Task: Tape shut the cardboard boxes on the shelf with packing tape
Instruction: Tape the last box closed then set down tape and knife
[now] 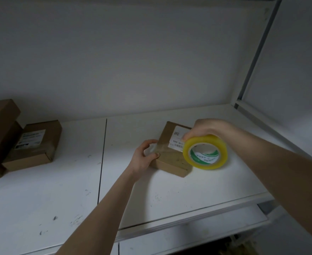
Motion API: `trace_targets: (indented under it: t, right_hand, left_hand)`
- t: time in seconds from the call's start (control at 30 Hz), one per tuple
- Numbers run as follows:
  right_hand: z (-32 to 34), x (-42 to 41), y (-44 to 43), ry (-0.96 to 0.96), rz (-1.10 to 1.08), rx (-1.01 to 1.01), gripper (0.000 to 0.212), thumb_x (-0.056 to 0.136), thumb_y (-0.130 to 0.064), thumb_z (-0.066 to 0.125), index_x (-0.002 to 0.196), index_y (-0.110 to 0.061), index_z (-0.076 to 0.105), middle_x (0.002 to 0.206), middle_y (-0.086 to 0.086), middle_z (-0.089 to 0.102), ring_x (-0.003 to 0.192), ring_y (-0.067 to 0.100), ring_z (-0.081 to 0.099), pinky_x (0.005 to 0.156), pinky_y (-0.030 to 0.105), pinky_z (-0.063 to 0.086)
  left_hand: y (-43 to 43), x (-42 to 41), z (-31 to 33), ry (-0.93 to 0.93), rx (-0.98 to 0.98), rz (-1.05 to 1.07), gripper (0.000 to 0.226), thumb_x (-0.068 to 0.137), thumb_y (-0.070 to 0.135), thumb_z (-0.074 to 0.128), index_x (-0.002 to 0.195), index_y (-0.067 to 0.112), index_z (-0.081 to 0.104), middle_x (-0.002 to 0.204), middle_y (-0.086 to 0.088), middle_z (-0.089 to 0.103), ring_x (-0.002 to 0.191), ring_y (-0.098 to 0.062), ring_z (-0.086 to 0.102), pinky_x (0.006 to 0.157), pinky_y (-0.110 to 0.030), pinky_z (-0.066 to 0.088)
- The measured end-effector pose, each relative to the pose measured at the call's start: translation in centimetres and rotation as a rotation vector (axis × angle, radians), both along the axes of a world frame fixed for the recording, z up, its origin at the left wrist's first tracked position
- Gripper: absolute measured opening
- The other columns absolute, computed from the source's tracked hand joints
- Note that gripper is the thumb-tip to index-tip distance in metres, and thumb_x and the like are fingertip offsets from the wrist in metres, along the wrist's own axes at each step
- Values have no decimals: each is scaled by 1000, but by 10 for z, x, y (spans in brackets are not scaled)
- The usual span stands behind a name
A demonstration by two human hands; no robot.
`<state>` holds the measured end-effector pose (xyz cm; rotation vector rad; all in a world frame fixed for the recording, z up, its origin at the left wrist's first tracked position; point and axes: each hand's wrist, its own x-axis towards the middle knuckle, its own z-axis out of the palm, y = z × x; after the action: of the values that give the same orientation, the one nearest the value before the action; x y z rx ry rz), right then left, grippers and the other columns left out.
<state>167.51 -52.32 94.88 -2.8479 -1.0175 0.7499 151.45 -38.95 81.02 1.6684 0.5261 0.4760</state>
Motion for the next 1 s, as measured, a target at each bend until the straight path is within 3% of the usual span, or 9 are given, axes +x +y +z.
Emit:
trace_targets:
  t: [0.1, 0.27, 0.37, 0.47, 0.6, 0.7, 0.8, 0.9, 1.0]
  right_hand:
    - [-4, 0, -1, 68, -3, -2, 44, 80, -54, 69, 107, -19, 66, 97, 0, 69, 88, 19, 68, 88, 37, 56]
    - [1, 4, -3, 304, -59, 196, 29, 91, -40, 63, 99, -13, 69, 83, 1, 68, 72, 16, 63, 67, 28, 51]
    - [5, 2, -1, 351, -90, 240, 27, 92, -42, 62, 86, -17, 69, 78, 1, 68, 70, 17, 63, 65, 29, 50]
    - [8, 0, 2, 405, -135, 287, 29, 93, -43, 60, 88, -16, 67, 83, 4, 69, 74, 20, 64, 69, 32, 52]
    - [10, -2, 7, 390, -155, 313, 30, 91, -46, 61, 90, -17, 67, 87, 6, 70, 80, 24, 66, 81, 36, 53]
    - [12, -6, 9, 374, -172, 356, 31, 89, -46, 64, 97, -16, 69, 93, 8, 72, 85, 26, 67, 86, 39, 54]
    - [13, -8, 11, 361, -209, 434, 33, 86, -46, 67, 98, -15, 70, 98, 10, 73, 92, 29, 69, 91, 42, 55]
    - [13, -11, 13, 391, -225, 523, 26, 86, -42, 68, 86, -16, 69, 96, 11, 73, 88, 28, 68, 92, 43, 54]
    - [15, -13, 15, 371, -220, 584, 24, 82, -42, 72, 83, -18, 69, 94, 9, 73, 89, 29, 69, 93, 44, 54]
  left_hand:
    - [-4, 0, 0, -22, 15, 15, 32, 88, -1, 58, 107, 23, 65, 110, 12, 61, 85, 3, 57, 70, -13, 43]
    - [-5, 2, -2, 57, 64, 18, 27, 88, 12, 60, 108, 30, 66, 122, 6, 61, 113, -11, 54, 97, -29, 44]
    - [-11, 5, -2, 112, 152, 93, 30, 89, 17, 60, 118, 28, 61, 123, 3, 60, 119, -14, 51, 95, -30, 44]
    - [-20, 6, -1, 201, 143, 79, 52, 86, 26, 68, 134, 25, 48, 123, -1, 51, 106, -14, 52, 86, -26, 45]
    - [-18, 11, 1, 315, 117, -20, 89, 75, 38, 79, 147, 27, 29, 125, -5, 52, 117, -22, 53, 101, -37, 44]
    - [-23, 16, 1, 328, 168, -9, 83, 80, 37, 73, 148, 26, 27, 119, -8, 64, 112, -23, 59, 99, -37, 45]
    - [-36, 16, 3, 294, 143, -22, 90, 75, 48, 73, 148, 32, 23, 114, -3, 61, 114, -22, 56, 98, -35, 45]
    - [-46, 20, 9, 216, 99, -46, 96, 60, 60, 68, 145, 36, 30, 126, 2, 58, 118, -18, 53, 100, -39, 46]
    - [-53, 21, 14, 155, 23, -58, 87, 58, 54, 71, 138, 36, 40, 130, 6, 54, 119, -15, 49, 98, -39, 48]
